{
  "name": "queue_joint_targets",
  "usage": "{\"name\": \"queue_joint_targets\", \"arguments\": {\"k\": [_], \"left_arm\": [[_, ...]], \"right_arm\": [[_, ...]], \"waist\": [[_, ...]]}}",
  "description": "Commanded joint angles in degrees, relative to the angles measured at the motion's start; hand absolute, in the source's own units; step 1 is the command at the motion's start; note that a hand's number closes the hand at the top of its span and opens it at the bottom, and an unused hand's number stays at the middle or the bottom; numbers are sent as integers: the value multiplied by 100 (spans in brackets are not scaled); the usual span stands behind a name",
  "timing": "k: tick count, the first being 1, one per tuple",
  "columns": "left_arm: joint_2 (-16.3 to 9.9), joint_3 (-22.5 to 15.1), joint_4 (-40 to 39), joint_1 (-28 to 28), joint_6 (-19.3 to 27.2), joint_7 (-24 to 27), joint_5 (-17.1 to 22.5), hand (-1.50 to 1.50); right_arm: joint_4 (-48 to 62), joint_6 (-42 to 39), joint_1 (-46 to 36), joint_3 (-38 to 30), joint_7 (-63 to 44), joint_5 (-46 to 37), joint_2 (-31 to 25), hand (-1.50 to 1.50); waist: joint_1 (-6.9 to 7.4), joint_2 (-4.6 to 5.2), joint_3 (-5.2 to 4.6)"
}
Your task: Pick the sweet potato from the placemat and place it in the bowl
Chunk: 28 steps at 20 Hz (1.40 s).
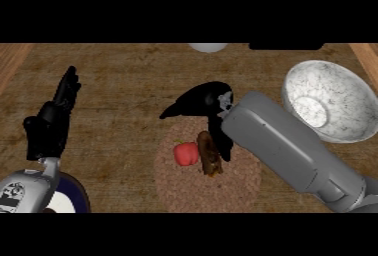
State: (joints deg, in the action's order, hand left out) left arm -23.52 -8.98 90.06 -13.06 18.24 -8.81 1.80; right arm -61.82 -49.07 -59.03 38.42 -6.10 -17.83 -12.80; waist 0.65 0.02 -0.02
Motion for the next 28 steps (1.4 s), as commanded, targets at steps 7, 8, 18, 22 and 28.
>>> {"name": "queue_joint_targets", "arguments": {"k": [7,8,18,22,28], "left_arm": [[161,114,32,118,-73,38,-213,0],[230,153,-223,-243,-84,-128,-272,0],[436,411,-422,-113,-360,235,-401,0],[431,504,-291,-132,-448,139,-455,0],[728,356,15,57,-275,8,-793,0]], "right_arm": [[342,-315,289,500,-674,-1020,679,-150],[268,-478,200,399,-198,-1143,208,-150],[610,140,992,464,85,-2204,678,-150],[1397,566,960,576,717,-2668,794,-150],[1220,476,1203,690,1158,-3138,672,150]], "waist": [[-18,-4,0],[-47,4,2],[-54,9,2],[-1,20,3],[-11,7,3]]}}
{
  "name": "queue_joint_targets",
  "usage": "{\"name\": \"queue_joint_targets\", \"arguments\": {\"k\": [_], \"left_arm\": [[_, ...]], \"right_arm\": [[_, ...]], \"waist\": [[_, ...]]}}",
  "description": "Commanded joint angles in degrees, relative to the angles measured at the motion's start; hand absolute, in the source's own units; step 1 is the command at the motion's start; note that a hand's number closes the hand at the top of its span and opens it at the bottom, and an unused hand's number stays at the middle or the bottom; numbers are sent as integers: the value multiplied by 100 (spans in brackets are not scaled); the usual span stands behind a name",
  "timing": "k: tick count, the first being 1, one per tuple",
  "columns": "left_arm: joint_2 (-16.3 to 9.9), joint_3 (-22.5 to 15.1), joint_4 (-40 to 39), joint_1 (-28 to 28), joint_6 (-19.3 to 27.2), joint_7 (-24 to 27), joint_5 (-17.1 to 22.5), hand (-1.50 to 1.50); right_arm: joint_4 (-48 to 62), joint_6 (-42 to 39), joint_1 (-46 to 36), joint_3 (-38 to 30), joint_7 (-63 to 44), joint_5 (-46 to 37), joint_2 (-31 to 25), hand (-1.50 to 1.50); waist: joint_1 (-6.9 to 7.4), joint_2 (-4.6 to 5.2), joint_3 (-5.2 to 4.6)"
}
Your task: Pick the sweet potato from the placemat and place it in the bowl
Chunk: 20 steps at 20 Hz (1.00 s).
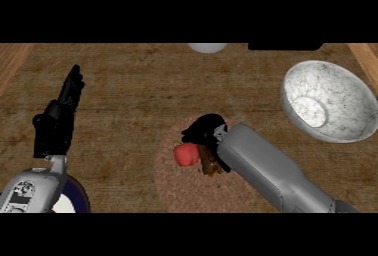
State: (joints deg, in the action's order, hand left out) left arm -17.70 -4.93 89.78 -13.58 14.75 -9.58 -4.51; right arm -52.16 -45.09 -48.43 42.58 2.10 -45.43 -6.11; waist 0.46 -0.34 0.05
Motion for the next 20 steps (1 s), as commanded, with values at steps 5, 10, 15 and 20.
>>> {"name": "queue_joint_targets", "arguments": {"k": [5,10,15,20], "left_arm": [[-11,191,215,163,-249,-55,53,0],[-101,559,-512,-59,-459,405,184,0],[44,368,196,91,-399,-107,-20,0],[-91,465,151,87,-336,-173,-11,0]], "right_arm": [[827,766,-91,266,1156,-792,45,150],[503,666,33,-18,1231,-798,54,150],[98,732,278,-100,1404,-1013,133,150],[-660,2248,1374,-1302,-1237,-32,599,150]], "waist": [[29,52,-5],[-58,41,-8],[-30,30,-5],[-233,-93,12]]}}
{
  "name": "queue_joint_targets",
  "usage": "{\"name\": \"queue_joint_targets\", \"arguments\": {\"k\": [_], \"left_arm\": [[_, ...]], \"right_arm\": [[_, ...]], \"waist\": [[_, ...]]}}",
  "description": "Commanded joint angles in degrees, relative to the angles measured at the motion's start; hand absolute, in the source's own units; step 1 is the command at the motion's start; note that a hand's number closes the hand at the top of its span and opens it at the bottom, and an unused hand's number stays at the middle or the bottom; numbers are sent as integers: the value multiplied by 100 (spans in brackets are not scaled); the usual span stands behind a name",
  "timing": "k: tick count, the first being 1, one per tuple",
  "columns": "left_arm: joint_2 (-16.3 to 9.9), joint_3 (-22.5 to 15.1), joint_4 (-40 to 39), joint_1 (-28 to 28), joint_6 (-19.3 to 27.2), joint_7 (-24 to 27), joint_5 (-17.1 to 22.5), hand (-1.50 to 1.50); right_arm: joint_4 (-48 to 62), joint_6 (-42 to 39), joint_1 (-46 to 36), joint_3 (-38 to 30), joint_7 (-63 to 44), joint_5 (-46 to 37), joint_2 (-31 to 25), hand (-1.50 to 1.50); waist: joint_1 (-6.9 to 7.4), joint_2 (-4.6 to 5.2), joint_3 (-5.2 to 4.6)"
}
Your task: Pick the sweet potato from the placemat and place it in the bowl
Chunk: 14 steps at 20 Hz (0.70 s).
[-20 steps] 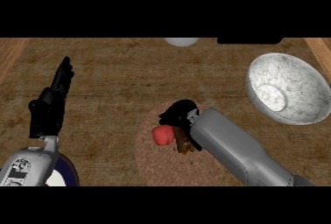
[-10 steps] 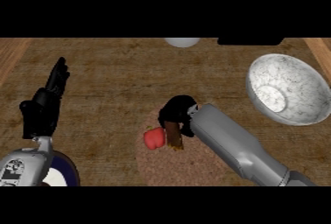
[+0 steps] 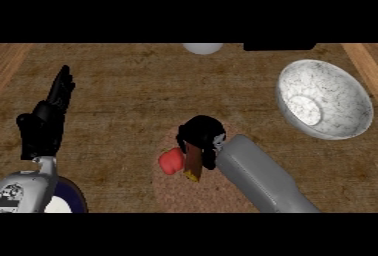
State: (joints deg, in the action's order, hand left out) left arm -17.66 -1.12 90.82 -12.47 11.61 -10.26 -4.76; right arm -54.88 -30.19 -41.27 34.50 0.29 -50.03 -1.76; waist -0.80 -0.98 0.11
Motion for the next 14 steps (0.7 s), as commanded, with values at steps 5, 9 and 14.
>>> {"name": "queue_joint_targets", "arguments": {"k": [5,9,14], "left_arm": [[99,-64,-17,66,66,-54,-64,0],[13,51,-124,61,67,125,-85,0],[-43,112,-5,125,-27,36,3,0]], "right_arm": [[-1782,2088,1329,-70,-2395,1054,173,150],[-3123,3283,1611,152,-2999,1394,175,150],[-4411,4413,1644,563,-4609,659,176,150]], "waist": [[-14,-40,-3],[-89,-41,-7],[-54,-14,-16]]}}
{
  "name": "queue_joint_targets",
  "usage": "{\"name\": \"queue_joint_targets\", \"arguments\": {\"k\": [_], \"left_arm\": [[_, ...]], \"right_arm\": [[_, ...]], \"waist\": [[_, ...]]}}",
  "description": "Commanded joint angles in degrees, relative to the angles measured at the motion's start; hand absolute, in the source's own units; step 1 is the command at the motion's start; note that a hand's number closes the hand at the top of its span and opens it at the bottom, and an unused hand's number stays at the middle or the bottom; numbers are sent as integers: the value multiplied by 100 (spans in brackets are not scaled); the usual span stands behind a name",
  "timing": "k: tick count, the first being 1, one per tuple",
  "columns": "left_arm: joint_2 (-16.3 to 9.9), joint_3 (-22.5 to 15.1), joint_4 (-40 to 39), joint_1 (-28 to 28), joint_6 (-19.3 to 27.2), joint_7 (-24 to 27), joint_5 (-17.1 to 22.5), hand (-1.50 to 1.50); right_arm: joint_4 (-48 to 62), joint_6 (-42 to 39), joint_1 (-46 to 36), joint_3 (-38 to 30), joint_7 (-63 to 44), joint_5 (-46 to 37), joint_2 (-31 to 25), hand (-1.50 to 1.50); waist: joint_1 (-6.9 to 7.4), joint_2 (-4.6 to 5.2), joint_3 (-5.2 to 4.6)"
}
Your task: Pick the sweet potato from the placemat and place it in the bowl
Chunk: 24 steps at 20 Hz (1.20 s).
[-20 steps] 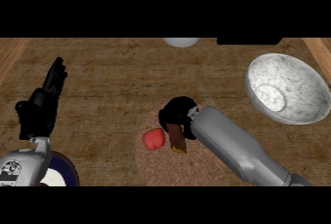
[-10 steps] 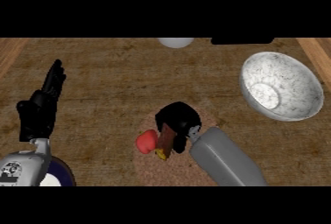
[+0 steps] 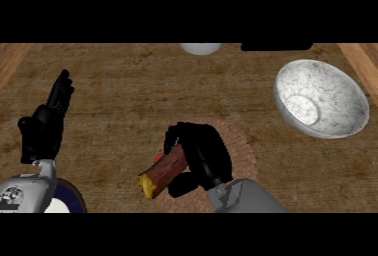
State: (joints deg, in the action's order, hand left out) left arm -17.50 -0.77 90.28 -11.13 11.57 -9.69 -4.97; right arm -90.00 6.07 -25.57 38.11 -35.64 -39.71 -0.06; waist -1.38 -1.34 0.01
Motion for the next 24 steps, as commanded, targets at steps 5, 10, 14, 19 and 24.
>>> {"name": "queue_joint_targets", "arguments": {"k": [5,10,14,19,24], "left_arm": [[-31,71,185,-61,-41,-197,17,0],[141,-97,197,-353,54,-390,-236,0],[175,57,-30,-164,0,61,-221,0],[99,171,121,-237,-196,-171,-99,0],[319,-91,337,-194,-87,-273,-308,0]], "right_arm": [[-2002,231,341,524,-2678,-1903,5,150],[-2465,320,694,-271,-2279,-1892,-373,150],[-2447,454,643,-1145,-1900,-1615,-467,150],[-1885,929,651,-2371,-844,-886,-891,150],[-887,1144,392,-3399,319,-274,-1517,150]], "waist": [[-14,53,-6],[71,127,2],[109,140,0],[144,144,2],[168,148,4]]}}
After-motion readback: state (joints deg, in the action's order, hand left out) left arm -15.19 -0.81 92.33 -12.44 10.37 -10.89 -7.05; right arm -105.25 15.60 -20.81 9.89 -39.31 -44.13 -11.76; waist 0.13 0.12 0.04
